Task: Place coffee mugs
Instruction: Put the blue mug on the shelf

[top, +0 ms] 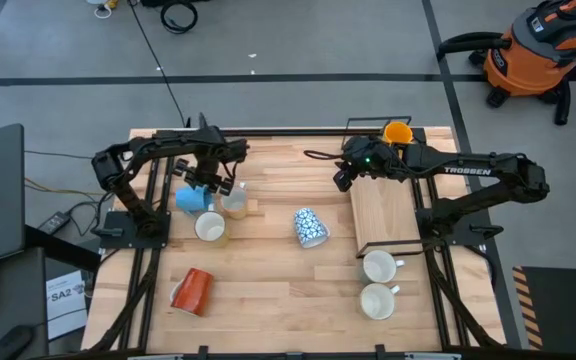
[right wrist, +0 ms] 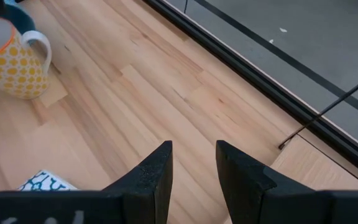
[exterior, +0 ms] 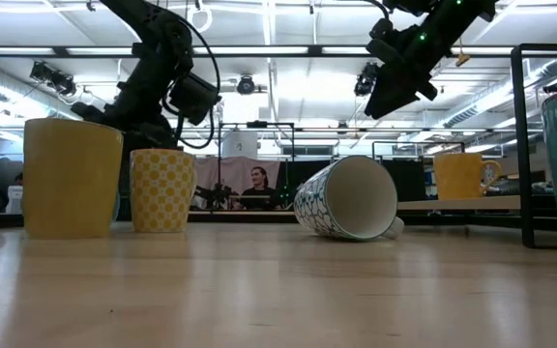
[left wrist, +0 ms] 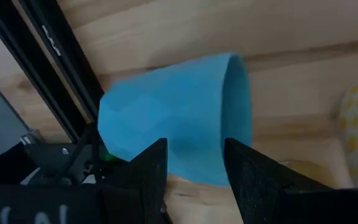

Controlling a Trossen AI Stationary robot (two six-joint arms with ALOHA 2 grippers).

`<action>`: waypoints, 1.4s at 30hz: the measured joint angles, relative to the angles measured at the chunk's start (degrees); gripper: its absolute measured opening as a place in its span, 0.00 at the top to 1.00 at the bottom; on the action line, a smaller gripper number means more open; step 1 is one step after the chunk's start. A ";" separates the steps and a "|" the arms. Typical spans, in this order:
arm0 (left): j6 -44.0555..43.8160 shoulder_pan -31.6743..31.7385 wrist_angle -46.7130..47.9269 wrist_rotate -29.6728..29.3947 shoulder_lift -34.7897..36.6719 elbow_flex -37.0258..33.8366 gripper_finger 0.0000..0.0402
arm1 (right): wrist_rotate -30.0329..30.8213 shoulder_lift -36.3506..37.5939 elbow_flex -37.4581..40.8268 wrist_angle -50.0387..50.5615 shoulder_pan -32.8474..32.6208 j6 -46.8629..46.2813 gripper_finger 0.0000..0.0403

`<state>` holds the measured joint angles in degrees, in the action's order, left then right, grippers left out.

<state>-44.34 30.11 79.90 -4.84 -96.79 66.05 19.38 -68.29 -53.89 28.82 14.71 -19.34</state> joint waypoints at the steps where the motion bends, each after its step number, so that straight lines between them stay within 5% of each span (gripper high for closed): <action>1: 0.00 -0.33 -0.03 0.00 0.00 -0.53 0.59 | 0.00 0.00 0.00 0.00 -0.15 0.00 0.68; 10: -0.14 -1.51 0.01 -3.62 0.02 -2.79 0.59 | 0.00 0.00 0.00 -0.02 -0.93 0.00 0.68; 22: -1.47 -1.49 3.66 -4.61 0.00 -2.79 0.77 | 0.00 0.00 0.00 -0.02 -0.91 0.00 0.68; 42: -1.33 -1.49 5.76 -5.45 -0.02 -2.83 0.89 | 0.00 0.00 0.00 -0.01 -0.91 0.00 0.68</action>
<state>-45.67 28.63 85.65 -10.29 -96.82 63.22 19.38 -68.29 -53.89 28.81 13.80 -19.33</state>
